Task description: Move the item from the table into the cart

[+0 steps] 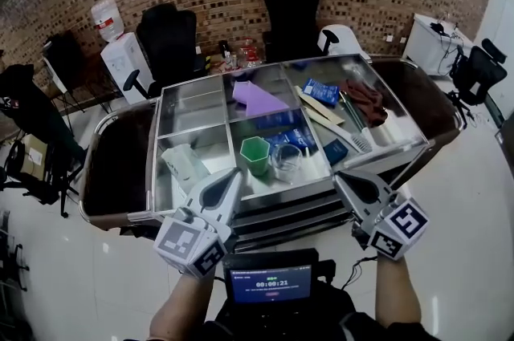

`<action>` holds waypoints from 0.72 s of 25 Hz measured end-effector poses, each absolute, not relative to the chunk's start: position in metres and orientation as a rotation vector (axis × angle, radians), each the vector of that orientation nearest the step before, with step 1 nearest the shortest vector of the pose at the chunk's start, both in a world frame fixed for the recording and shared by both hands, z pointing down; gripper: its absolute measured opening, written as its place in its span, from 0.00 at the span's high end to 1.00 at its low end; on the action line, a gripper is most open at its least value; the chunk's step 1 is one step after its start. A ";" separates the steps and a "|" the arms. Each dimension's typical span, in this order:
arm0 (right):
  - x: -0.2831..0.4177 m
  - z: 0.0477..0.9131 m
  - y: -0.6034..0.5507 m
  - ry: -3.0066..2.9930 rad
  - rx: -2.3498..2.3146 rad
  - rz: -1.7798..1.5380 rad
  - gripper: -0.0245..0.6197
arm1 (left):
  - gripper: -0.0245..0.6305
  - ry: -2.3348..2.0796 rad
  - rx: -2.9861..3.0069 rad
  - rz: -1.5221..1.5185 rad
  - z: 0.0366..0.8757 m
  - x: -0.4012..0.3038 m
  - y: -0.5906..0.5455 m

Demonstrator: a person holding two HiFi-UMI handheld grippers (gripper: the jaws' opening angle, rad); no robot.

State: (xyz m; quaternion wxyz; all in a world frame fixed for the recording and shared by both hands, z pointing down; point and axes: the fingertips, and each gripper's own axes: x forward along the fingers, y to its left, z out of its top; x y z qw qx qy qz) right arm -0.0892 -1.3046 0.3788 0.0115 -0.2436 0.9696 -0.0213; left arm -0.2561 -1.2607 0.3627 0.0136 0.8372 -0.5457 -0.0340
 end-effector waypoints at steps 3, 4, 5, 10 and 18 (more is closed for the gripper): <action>-0.086 0.378 -1.303 2.970 -0.787 -0.064 0.94 | 0.96 -1.690 2.630 -0.115 0.364 -0.251 -1.260; -0.087 0.379 -1.301 2.967 -0.786 -0.056 0.94 | 0.96 -1.683 2.634 -0.118 0.365 -0.250 -1.260; -0.088 0.379 -1.299 2.965 -0.784 -0.049 0.94 | 0.96 -1.678 2.640 -0.114 0.366 -0.248 -1.260; -0.088 0.379 -1.296 2.951 -0.782 -0.053 0.94 | 0.96 -1.672 2.650 -0.104 0.367 -0.244 -1.260; -0.092 0.385 -1.296 2.990 -0.795 -0.034 0.94 | 0.96 -1.663 2.644 -0.102 0.372 -0.247 -1.261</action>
